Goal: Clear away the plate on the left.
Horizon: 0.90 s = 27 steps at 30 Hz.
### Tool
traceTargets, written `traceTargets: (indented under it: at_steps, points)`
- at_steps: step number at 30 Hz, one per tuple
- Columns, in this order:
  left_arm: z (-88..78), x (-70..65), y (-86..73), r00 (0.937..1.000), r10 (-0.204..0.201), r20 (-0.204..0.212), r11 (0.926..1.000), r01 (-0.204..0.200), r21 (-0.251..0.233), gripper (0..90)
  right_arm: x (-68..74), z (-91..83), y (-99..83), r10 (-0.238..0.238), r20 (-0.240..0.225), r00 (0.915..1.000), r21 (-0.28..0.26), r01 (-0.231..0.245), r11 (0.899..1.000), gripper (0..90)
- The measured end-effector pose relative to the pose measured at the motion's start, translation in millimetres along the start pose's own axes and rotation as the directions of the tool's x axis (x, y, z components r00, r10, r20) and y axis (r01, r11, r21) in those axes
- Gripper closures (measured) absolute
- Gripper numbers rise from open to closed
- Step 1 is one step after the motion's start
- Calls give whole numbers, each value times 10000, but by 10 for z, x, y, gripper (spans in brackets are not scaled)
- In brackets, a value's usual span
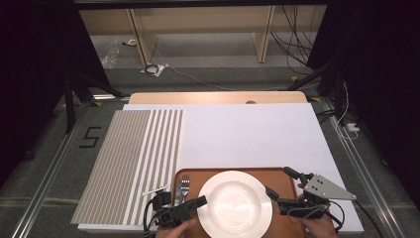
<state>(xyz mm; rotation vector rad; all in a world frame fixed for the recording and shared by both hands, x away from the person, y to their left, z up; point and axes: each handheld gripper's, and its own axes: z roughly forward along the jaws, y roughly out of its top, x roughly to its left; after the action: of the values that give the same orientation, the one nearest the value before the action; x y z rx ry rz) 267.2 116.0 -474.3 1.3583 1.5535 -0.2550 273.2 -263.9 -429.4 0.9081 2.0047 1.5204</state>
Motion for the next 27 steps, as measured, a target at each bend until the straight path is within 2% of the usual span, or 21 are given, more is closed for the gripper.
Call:
traceTargets:
  at_steps: [4,10,14,18,23,25,27]
  points:
    - [-39,-51,39,9978,644,-124,9975,-648,-295,383,1,3,-1,9,-11,10000,-21,-9,10000,143]
    - [-98,-125,107,9856,1670,-270,9842,-1682,-551,363,2,2,-2,9,-15,10000,-22,-9,10000,143]
    - [-136,-180,147,9708,2360,-429,9673,-2389,-853,344,0,2,-1,6,-30,10000,-7,-6,10000,143]
    - [-176,-219,189,9497,3072,-614,9445,-3122,-1019,325,1,4,-2,12,-34,10000,-5,-12,10000,143]
    - [-197,-242,227,9331,3521,-727,9266,-3585,-1137,305,-1,2,-1,24,-24,10000,10,-24,10000,143]
    - [-205,-245,237,9212,3808,-800,9143,-3881,-1162,303,-1,4,-2,21,-26,10000,9,-21,10000,143]
    - [-214,-252,248,9129,3999,-819,9057,-4073,-1176,301,0,4,-2,27,-30,10000,8,-27,10000,143]
